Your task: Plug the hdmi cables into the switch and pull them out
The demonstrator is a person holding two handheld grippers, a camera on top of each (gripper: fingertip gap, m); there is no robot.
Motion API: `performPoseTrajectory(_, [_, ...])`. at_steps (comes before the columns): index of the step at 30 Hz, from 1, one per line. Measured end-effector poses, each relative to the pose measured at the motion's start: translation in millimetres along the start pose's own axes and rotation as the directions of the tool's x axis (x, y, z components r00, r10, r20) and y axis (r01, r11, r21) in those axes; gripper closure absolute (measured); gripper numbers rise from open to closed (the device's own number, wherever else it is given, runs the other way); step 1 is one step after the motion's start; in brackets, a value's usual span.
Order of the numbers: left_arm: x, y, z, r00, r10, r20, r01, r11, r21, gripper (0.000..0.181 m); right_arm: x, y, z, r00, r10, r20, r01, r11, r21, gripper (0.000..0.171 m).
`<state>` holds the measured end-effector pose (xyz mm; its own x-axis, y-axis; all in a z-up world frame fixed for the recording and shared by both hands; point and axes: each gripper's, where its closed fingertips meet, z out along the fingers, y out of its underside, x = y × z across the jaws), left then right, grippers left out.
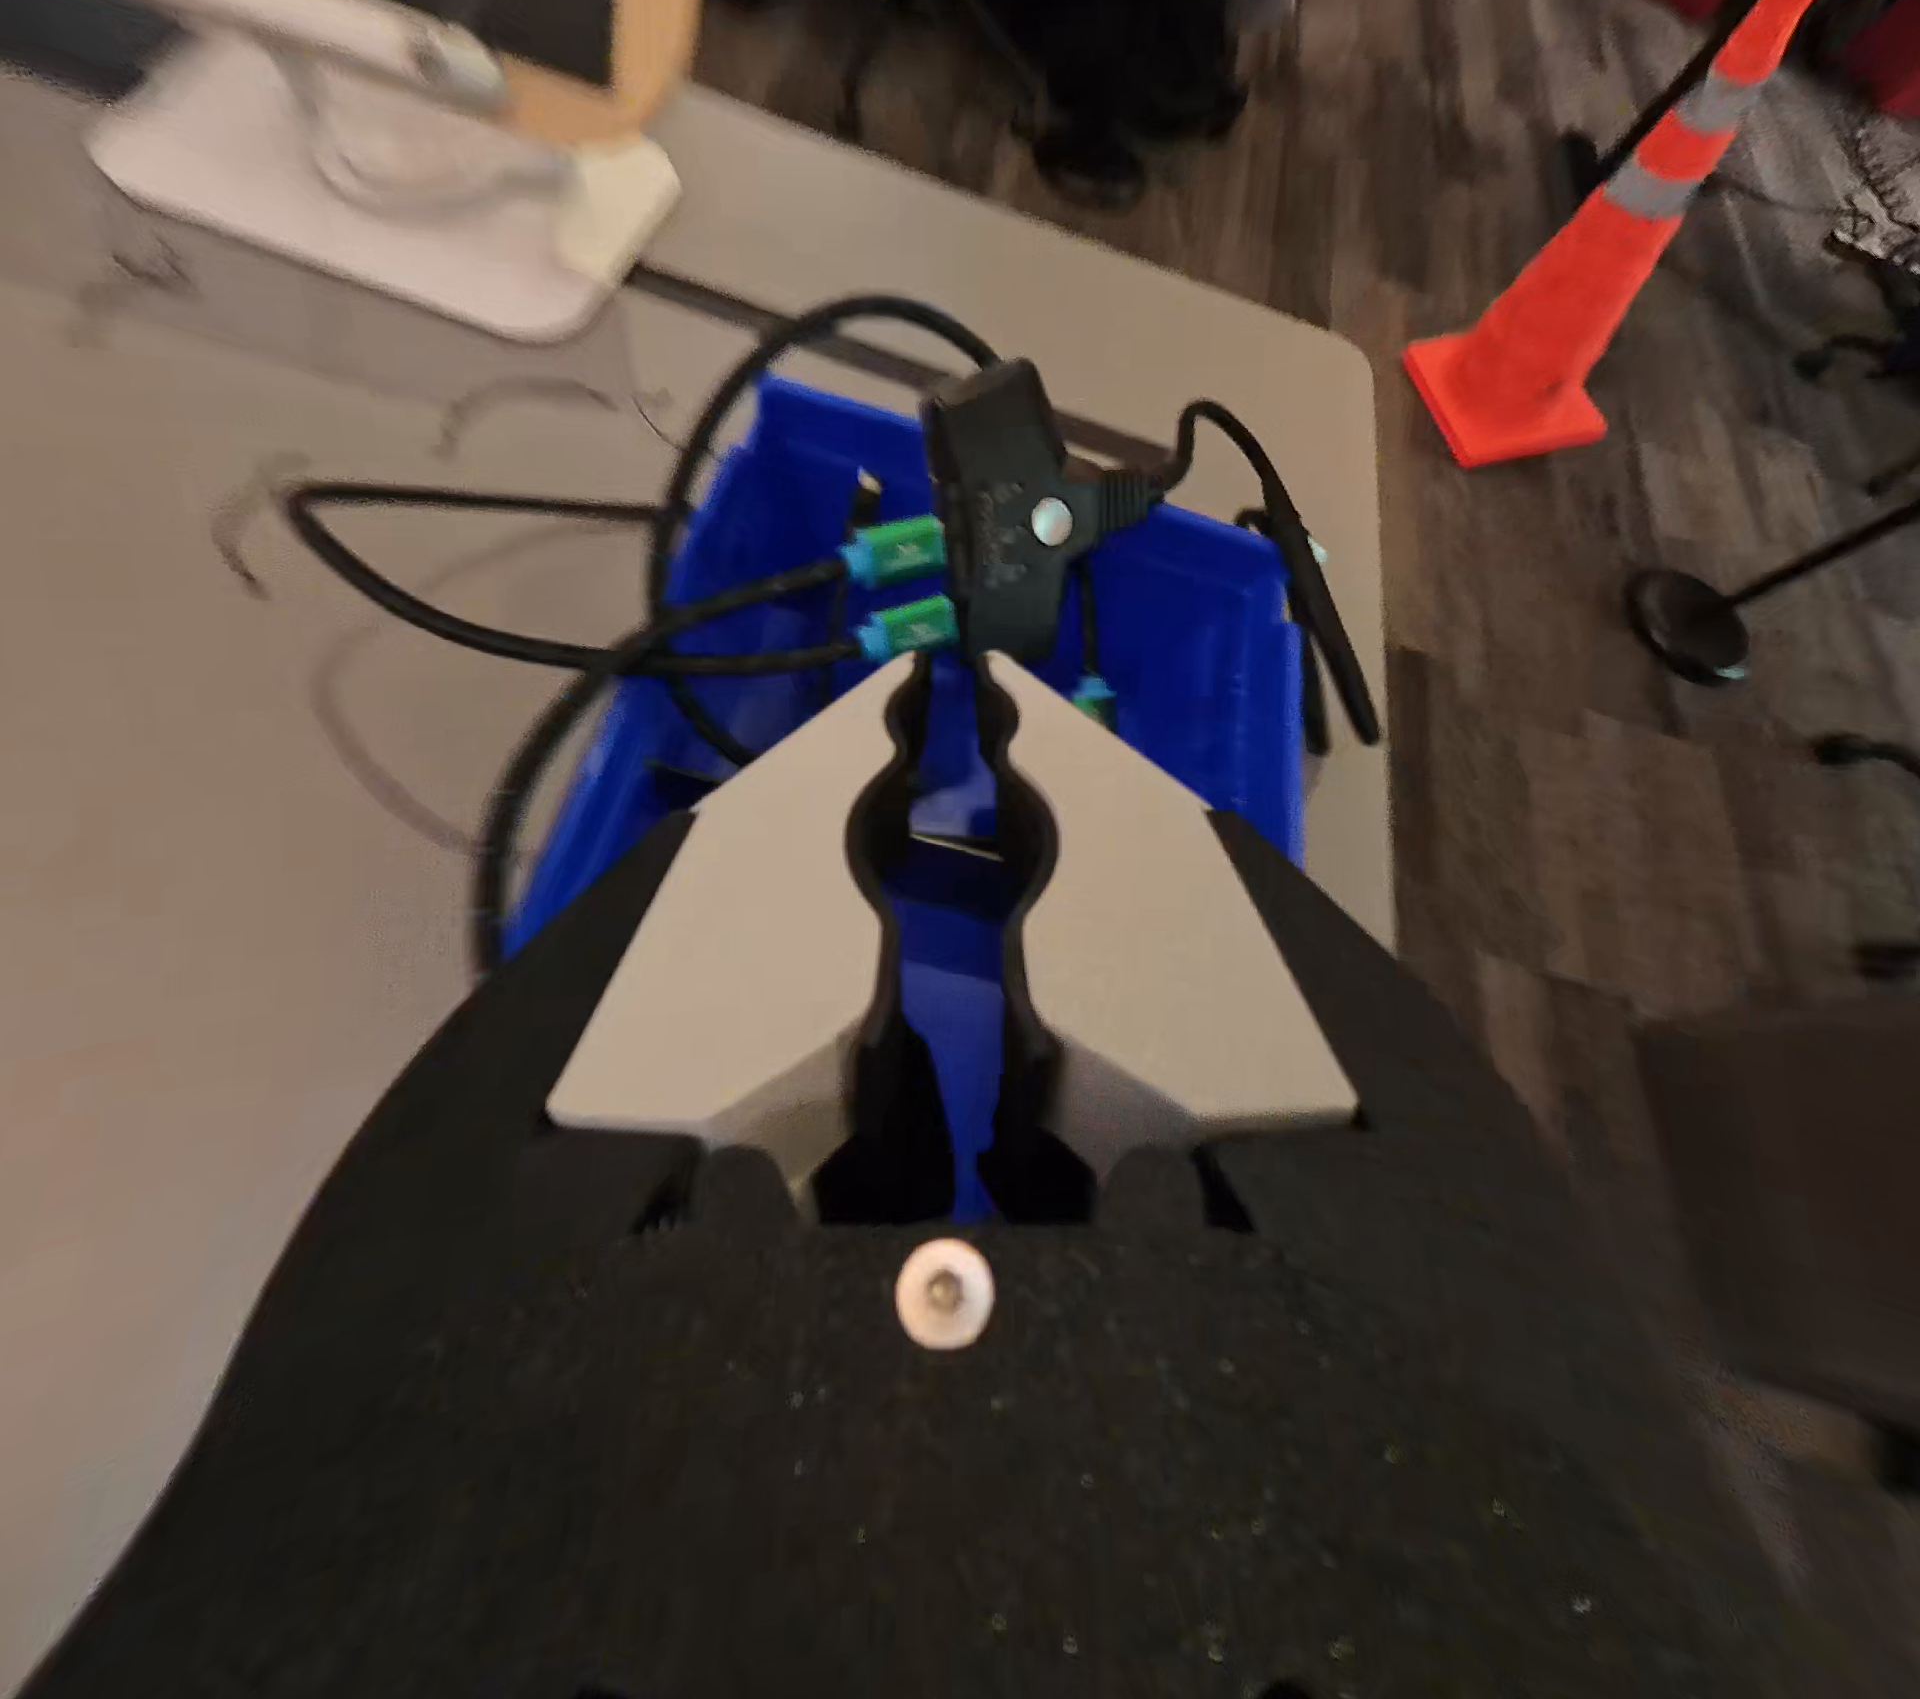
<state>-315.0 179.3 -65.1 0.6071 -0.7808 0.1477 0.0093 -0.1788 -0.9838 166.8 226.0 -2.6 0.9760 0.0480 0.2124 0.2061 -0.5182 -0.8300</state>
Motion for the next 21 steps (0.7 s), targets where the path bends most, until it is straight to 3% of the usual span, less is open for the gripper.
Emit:
performPoseTrajectory(2, [-16,3,-4,0.992,0.062,0.108,-0.059,0.998,-0.029,0.138,-12,0,-19,0.995,0.098,0.03,-0.102,0.986,0.133,0.149])
performPoseTrajectory(7, [-53,2,-21,0.929,0.168,0.331,-0.15,0.986,-0.079,0.119,-47,41,-45,0.96,0.252,0.126,-0.279,0.909,0.309,0.148])
performPoseTrajectory(12, [-68,11,-29,0.905,0.172,0.39,-0.133,0.983,-0.123,0.138,-60,96,-65,0.952,0.277,0.128,-0.305,0.853,0.424,0.145])
performPoseTrajectory(21, [-67,8,-32,0.898,0.102,0.428,-0.084,0.995,-0.061,0.14,-51,123,-49,0.954,0.29,0.076,-0.299,0.897,0.325,0.144])
